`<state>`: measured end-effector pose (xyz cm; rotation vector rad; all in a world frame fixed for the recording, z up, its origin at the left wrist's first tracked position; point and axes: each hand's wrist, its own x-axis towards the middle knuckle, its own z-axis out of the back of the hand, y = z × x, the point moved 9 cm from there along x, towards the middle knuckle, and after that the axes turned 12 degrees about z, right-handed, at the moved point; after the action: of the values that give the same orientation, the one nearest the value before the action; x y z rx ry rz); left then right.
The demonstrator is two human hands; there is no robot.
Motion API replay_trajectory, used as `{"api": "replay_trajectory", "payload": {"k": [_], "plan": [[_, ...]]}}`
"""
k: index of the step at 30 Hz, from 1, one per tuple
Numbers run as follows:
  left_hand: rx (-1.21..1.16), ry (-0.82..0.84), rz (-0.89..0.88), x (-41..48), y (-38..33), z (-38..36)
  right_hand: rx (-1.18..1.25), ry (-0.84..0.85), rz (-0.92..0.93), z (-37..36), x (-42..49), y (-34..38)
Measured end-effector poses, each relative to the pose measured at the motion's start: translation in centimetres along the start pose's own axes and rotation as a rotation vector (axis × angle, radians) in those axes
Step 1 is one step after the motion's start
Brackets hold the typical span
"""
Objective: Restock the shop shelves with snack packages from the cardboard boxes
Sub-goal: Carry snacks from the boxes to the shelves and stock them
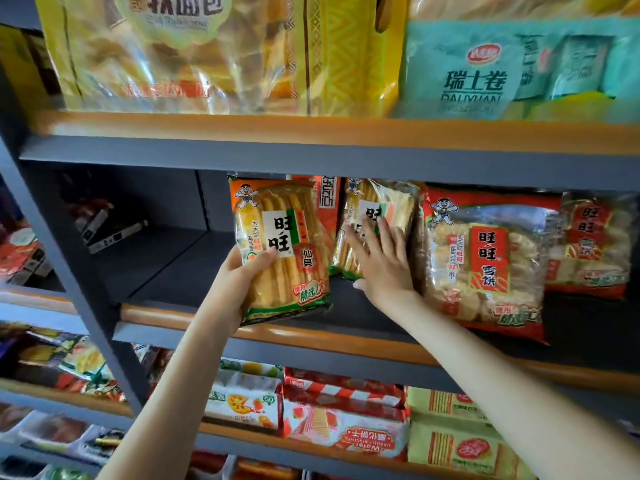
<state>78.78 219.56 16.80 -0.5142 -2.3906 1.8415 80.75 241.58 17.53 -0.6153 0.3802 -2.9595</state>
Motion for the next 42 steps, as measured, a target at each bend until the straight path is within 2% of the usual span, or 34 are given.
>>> {"api": "replay_trajectory", "payload": {"k": [6,11,18,23,25,27,29,30,31,33,36,42], "plan": [[0.028,0.064,0.004,0.6,-0.1,0.1,-0.060,0.029,0.095,0.0,1.1,-1.2],[0.060,0.178,0.034,0.7,0.3,-1.8,0.002,0.028,0.190,0.3,0.9,-0.5],[0.077,0.309,-0.006,1.3,0.1,-6.2,0.242,-0.303,0.023,5.6,-2.7,-1.3],[0.117,0.412,0.030,3.1,1.8,-10.4,0.371,-0.281,-0.163,5.8,-5.5,-3.4],[0.307,0.371,-0.046,4.2,2.2,-11.5,0.401,-0.267,-0.218,5.3,-6.3,-4.1],[0.611,0.182,-0.218,5.3,1.8,-11.3,0.425,-0.263,-0.233,5.0,-6.9,-4.3],[0.868,-0.077,-0.514,5.3,0.3,-10.7,0.443,-0.254,-0.230,4.8,-7.4,-4.4],[1.021,-0.141,-0.704,4.5,-0.2,-11.2,0.447,-0.242,-0.231,4.7,-7.6,-4.5],[1.192,-0.160,-0.888,3.6,-0.2,-12.2,0.444,-0.228,-0.226,4.7,-7.8,-4.5],[1.546,-0.122,-1.133,2.4,1.0,-13.8,0.410,-0.185,-0.191,4.7,-8.0,-4.3],[1.832,-0.141,-1.203,3.0,2.3,-14.4,0.350,-0.114,-0.126,4.4,-8.3,-3.8],[1.921,-0.238,-1.133,4.4,2.2,-15.9,0.328,-0.114,-0.055,4.2,-8.5,-2.9]]}}
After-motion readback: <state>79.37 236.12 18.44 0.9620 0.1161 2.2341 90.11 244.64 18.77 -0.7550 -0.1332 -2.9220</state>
